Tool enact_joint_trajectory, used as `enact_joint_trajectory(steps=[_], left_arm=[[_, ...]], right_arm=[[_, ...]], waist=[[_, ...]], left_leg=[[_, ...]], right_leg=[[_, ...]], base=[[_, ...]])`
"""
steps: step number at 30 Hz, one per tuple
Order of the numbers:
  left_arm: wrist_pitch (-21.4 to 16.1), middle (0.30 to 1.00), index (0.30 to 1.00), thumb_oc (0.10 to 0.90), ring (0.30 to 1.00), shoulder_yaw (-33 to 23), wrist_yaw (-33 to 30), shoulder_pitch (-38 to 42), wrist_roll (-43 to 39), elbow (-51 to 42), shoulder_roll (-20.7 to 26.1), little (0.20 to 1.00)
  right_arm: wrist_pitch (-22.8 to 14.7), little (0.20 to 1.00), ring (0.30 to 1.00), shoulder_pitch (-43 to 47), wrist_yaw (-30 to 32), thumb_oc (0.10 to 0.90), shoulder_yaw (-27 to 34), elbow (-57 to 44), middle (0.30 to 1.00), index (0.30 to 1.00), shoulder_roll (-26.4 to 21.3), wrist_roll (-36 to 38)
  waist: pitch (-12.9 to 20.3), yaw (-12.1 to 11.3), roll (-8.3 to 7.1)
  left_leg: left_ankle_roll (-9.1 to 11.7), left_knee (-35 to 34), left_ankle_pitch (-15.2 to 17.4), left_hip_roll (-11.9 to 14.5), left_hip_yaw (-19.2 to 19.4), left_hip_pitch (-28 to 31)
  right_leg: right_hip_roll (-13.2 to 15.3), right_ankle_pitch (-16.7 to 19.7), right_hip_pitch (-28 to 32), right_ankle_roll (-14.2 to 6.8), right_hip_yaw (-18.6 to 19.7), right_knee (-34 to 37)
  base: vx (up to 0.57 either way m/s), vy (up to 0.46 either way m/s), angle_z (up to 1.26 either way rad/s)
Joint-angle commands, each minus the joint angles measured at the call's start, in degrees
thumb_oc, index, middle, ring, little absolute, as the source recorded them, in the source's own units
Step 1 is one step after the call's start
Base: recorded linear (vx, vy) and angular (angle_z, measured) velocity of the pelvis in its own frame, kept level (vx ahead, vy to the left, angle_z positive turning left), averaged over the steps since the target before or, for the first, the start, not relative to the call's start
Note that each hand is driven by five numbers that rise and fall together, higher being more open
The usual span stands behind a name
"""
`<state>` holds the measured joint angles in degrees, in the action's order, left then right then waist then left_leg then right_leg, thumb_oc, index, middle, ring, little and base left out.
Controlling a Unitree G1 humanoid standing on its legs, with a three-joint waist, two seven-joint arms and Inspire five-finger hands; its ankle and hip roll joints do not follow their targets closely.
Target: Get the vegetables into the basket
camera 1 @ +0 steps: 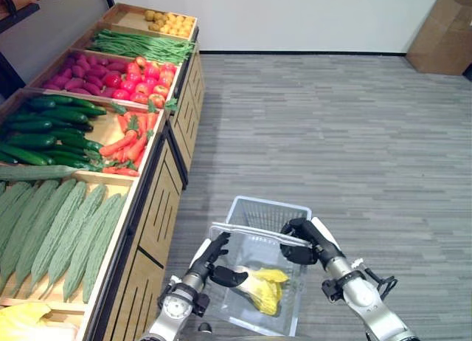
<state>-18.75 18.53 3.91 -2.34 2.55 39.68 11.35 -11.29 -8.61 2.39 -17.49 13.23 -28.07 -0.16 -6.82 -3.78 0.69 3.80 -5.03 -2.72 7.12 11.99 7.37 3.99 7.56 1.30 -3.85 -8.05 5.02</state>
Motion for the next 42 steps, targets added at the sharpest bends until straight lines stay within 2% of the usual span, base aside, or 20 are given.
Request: enact_joint_trajectory(steps=[1,3,4,8,11,16,19,21,22,23,24,25,28,29,33,42], left_arm=[[2.89,1.000,1.000,0.900,1.000,-2.41,4.94,-8.78,-10.19,-3.14,12.86,1.000],[1.82,1.000,1.000,0.900,1.000,-1.99,6.22,-10.09,-13.56,-10.89,15.70,1.000],[2.10,1.000,1.000,0.900,1.000,-1.19,8.70,-10.81,-18.66,-19.58,18.42,1.000],[2.10,1.000,1.000,0.900,1.000,1.65,11.19,-9.47,-22.01,-29.21,22.20,1.000],[2.36,1.000,1.000,0.900,1.000,3.45,12.25,-8.62,-24.44,-33.91,23.86,1.000],[2.35,1.000,1.000,0.900,1.000,3.61,11.38,-9.01,-23.21,-32.72,24.10,1.000],[2.45,1.000,1.000,0.900,1.000,1.61,6.12,-9.95,-14.17,-22.61,21.29,1.000],[4.87,1.000,1.000,0.900,1.000,-1.88,0.11,-9.57,-5.17,-7.65,15.61,1.000],[7.30,1.000,1.000,0.900,1.000,-4.10,-4.67,-7.12,7.01,5.07,12.25,1.000],[8.33,1.000,1.000,0.900,1.000,-4.64,-6.54,-5.93,9.36,9.62,10.75,1.000],[8.18,1.000,1.000,0.900,1.000,-4.59,-6.77,-5.67,9.51,10.01,10.53,1.000],[10.90,1.000,1.000,0.900,1.000,-5.73,-11.18,-3.06,17.50,21.16,8.00,1.000],[12.15,1.000,1.000,0.900,1.000,-6.71,-12.53,-2.35,18.99,26.00,6.72,1.000],[16.16,1.000,1.000,0.900,1.000,-10.96,-15.59,-1.69,19.95,34.10,4.84,1.000],[16.60,1.000,1.000,0.900,1.000,-14.11,-15.33,-2.80,19.32,36.68,3.31,1.000],[16.58,1.000,1.000,0.900,1.000,-16.74,-15.27,-3.70,14.87,37.41,1.64,1.000]], right_arm=[[-6.42,0.300,0.300,5.38,6.67,0.400,20.58,-1.96,0.300,0.300,-2.34,5.01],[-6.31,0.300,0.300,5.85,6.72,0.400,20.39,-0.84,0.300,0.300,-2.38,4.57],[-6.27,0.300,0.300,6.38,7.00,0.400,19.77,0.80,0.300,0.300,-2.24,4.07],[-5.90,0.300,0.300,7.30,7.04,0.400,17.91,2.37,0.300,0.300,-1.69,3.55],[-5.35,0.300,0.300,8.64,7.47,0.400,15.95,3.05,0.300,0.300,-1.85,1.81],[-4.87,0.300,0.300,9.71,8.37,0.400,15.09,4.05,0.300,0.300,-2.23,-0.06],[-4.24,0.300,0.300,10.06,8.99,0.400,15.45,5.71,0.300,0.300,-2.82,-1.20],[-3.49,0.300,0.300,9.58,10.33,0.400,17.03,7.07,0.300,0.300,-3.50,-2.79],[-3.06,0.300,0.300,8.96,12.28,0.400,18.84,8.37,0.300,0.300,-3.68,-4.53],[-2.99,0.300,0.300,8.78,12.70,0.400,19.15,8.66,0.300,0.300,-3.66,-4.74],[-2.99,0.300,0.300,8.83,12.72,0.400,19.18,8.66,0.300,0.300,-3.72,-4.76],[-2.85,0.300,0.300,8.36,13.22,0.400,19.84,7.97,0.300,0.300,-3.59,-4.13],[-3.10,0.300,0.300,8.24,13.13,0.400,20.03,7.55,0.300,0.300,-3.36,-3.10],[-4.40,0.300,0.300,7.35,11.64,0.400,19.82,5.74,0.300,0.300,-1.22,3.49],[-5.06,0.300,0.300,4.73,9.35,0.400,19.90,1.68,0.300,0.300,-0.65,7.04],[-4.97,0.300,0.300,0.88,8.52,0.400,21.18,-1.22,0.300,0.300,-0.20,7.62]], waist=[[2.88,1.78,-1.65],[2.88,1.65,-1.51],[2.80,1.58,-1.59],[2.89,1.63,-1.57],[3.03,1.58,-1.66],[3.10,1.48,-1.73],[3.04,1.11,-1.91],[2.86,0.98,-2.04],[3.21,1.15,-2.21],[3.24,1.24,-2.27],[3.19,1.25,-2.20],[3.46,1.44,-2.43],[3.53,1.47,-2.44],[3.77,1.64,-2.58],[3.90,1.76,-2.68],[3.64,1.94,-2.64]], left_leg=[[2.49,0.03,-2.12,1.29,-0.22,-3.36],[2.41,0.03,-2.12,1.29,-0.22,-3.45],[2.38,0.03,-2.05,1.31,-0.23,-3.43],[2.37,0.03,-1.95,1.18,-0.33,-3.40],[2.29,0.03,-1.87,1.11,-0.39,-3.32],[2.24,0.03,-1.90,1.03,-0.39,-3.22],[2.20,0.03,-2.06,0.91,-0.51,-3.35],[2.25,0.03,-2.29,0.88,-0.68,-3.55],[2.30,0.03,-2.31,0.87,-0.72,-3.80],[2.34,0.03,-2.31,0.88,-0.72,-3.84],[2.35,0.03,-2.30,0.88,-0.74,-3.86],[2.51,0.03,-2.31,0.88,-0.64,-3.86],[2.55,0.03,-2.29,0.86,-0.57,-3.89],[2.70,0.03,-2.38,0.95,-0.20,-3.92],[2.92,0.03,-2.47,1.06,0.29,-3.89],[3.11,0.03,-2.75,1.42,0.07,-4.07]], right_leg=[[3.56,-3.07,3.01,-5.29,-2.67,-0.30],[3.61,-2.98,2.87,-5.31,-2.51,-0.25],[3.69,-2.91,2.84,-5.34,-2.49,-0.23],[3.79,-2.96,2.99,-5.42,-2.53,-0.22],[3.90,-2.90,3.11,-5.44,-2.63,-0.17],[3.95,-2.82,3.13,-5.42,-2.68,-0.17],[4.01,-2.69,3.08,-5.48,-2.85,-0.20],[4.01,-2.63,3.19,-5.45,-3.08,-0.22],[3.99,-2.62,3.04,-5.39,-3.26,-0.26],[3.97,-2.65,3.01,-5.37,-3.34,-0.28],[3.98,-2.66,3.01,-5.37,-3.36,-0.28],[3.88,-2.65,2.92,-5.28,-3.32,-0.26],[3.84,-2.63,2.84,-5.26,-3.28,-0.25],[3.73,-2.42,2.69,-5.15,-3.09,-0.16],[3.63,-2.40,2.62,-5.11,-3.13,-0.23],[3.37,-2.61,2.81,-4.96,-3.55,-0.33]], base=[[0.00,0.000,0.00],[-0.01,0.006,-0.02],[-0.02,0.007,-0.03],[0.00,0.000,0.00],[0.00,0.002,-0.01],[-0.01,0.003,-0.03],[0.00,0.000,0.00],[-0.02,-0.002,0.04],[-0.02,-0.002,0.05],[0.00,0.001,0.08],[0.00,-0.006,0.23],[0.00,-0.004,0.23],[0.00,-0.003,0.03],[0.00,-0.003,-0.09],[0.01,-0.003,-0.08],[0.00,0.000,0.00]])
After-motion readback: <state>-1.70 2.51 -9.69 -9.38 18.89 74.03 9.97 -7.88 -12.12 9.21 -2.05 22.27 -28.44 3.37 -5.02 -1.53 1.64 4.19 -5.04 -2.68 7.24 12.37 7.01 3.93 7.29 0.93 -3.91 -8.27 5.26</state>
